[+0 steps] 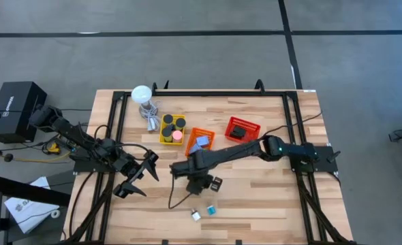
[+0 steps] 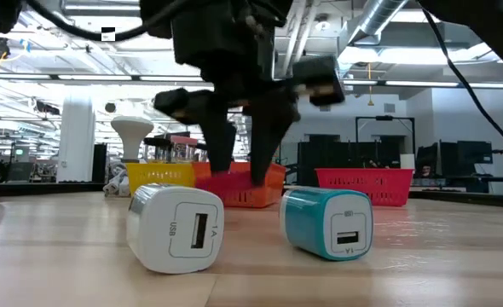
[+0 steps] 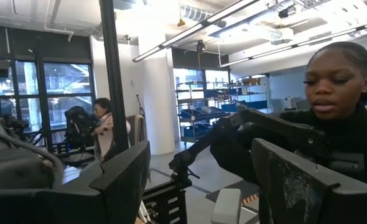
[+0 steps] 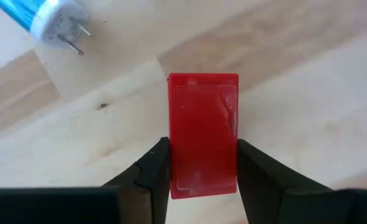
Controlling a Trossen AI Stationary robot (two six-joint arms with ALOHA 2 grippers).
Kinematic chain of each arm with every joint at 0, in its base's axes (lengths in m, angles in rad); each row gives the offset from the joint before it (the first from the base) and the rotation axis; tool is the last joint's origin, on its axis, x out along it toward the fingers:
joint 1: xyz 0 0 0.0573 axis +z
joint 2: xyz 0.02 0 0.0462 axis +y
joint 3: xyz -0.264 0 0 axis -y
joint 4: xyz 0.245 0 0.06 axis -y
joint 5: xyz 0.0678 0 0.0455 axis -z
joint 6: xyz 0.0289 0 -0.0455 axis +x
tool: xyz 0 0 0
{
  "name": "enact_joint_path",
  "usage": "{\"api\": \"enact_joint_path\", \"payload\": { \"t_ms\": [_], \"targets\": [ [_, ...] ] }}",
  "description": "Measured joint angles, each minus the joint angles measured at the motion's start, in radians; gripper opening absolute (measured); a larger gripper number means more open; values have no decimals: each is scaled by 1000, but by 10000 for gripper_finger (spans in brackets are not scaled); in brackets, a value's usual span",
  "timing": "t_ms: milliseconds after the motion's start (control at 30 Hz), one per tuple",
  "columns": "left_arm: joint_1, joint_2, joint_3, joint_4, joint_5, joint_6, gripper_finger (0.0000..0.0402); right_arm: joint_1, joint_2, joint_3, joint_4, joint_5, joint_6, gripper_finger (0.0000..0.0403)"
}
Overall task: Pick & Place Office items
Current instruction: Put the red digital clock into the red bin
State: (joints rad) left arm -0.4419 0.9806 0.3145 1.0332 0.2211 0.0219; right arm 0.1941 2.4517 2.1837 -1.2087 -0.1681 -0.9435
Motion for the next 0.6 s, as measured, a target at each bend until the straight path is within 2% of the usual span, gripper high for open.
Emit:
{"api": "enact_joint_path", "payload": {
  "t_ms": [200,333,600],
  "targets": [
    [0,0,0,0,0,0,273,-44,-1,5,-85,4,85,147],
    [0,0,0,0,0,0,273,-63,-2,5,-148,42,146,136],
    [0,0,0,1,0,0,273,-71,-33,6,-230,39,214,139]
  ]
}}
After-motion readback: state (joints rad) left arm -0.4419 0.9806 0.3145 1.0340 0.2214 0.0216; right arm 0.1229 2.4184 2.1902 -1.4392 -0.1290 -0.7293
